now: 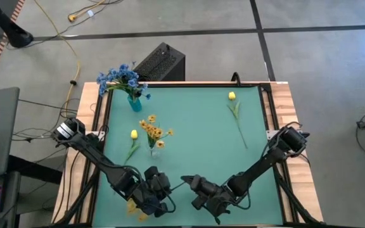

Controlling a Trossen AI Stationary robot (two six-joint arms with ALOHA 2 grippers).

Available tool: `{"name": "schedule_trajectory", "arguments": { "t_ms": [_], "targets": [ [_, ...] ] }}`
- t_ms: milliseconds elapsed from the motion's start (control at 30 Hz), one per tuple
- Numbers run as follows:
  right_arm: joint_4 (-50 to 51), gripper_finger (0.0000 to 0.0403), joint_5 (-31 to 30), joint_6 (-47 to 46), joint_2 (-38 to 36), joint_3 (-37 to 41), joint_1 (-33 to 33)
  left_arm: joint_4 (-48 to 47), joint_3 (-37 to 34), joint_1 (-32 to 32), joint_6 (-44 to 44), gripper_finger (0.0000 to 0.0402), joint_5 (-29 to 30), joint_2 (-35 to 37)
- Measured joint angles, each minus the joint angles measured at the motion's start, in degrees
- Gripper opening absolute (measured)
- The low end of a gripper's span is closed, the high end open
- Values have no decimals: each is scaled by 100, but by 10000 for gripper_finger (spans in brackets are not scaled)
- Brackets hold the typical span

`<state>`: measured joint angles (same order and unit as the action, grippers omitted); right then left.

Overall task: Sort flowers into vase by color
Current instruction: Put the yellow flowers into the transparent vase

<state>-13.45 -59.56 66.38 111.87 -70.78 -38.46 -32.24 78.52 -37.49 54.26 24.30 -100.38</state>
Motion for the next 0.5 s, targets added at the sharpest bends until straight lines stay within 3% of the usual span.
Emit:
{"name": "schedule_trajectory", "arguments": {
  "t_ms": [233, 500],
  "targets": [
    [61, 27, 416, -1493, 0, 4, -17, 66, 0, -78, -513, 34, 73, 0],
    [559, 27, 1199, -2939, 0, 2, -55, 486, 0, -91, -1167, 146, 254, 0]
  ]
}}
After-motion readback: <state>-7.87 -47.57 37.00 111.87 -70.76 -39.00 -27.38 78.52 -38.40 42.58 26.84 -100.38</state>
